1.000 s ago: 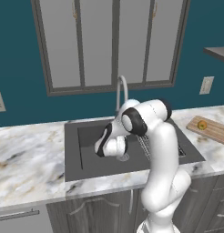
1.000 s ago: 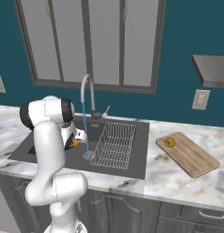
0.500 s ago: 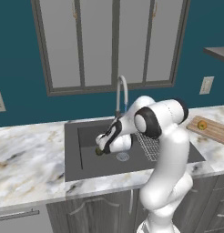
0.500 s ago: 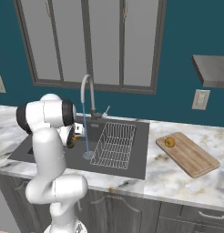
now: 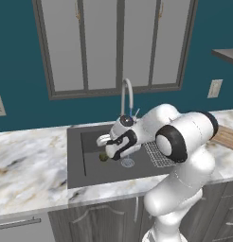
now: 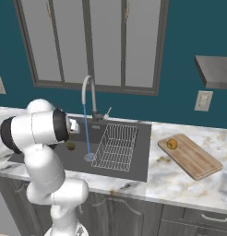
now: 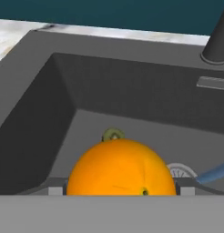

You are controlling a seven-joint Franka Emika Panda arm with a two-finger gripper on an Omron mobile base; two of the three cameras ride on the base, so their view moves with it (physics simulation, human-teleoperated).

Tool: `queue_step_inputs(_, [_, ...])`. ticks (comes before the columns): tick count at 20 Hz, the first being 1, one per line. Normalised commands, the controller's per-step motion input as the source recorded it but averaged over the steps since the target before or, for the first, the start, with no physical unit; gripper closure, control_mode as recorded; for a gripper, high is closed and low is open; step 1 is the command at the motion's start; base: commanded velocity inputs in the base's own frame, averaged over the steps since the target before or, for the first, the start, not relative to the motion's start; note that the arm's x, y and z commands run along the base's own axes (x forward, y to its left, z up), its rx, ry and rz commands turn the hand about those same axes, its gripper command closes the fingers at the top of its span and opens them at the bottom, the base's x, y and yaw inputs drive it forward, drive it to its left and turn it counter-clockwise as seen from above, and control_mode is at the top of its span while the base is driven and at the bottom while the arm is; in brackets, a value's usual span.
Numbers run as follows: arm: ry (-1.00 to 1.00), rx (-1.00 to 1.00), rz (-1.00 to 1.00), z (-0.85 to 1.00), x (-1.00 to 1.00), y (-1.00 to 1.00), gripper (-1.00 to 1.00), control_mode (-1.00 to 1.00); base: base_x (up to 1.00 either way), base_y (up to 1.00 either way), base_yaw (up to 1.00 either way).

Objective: Pick the apple, orange, kiwi from the sink and place them on the cutting board to airdry. Then turn off the sink faucet.

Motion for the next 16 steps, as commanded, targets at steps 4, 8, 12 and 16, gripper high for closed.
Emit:
queue_step_inputs(4, [0.0,0.0,0.0,0.78,-0.41,0.0,1.0,-1.0,0.0,0.0,0.0])
queue_step_inputs(8, [0.06,0.0,0.0,0.86,-0.42,0.0,1.0,-1.0,0.0,0.0,0.0])
queue_step_inputs(12, [0.04,0.01,0.0,0.77,-0.56,0.0,1.0,-1.0,0.0,0.0,0.0])
queue_step_inputs(16, [0.02,0.0,0.0,0.69,-0.63,0.0,1.0,-1.0,0.0,0.0,0.0])
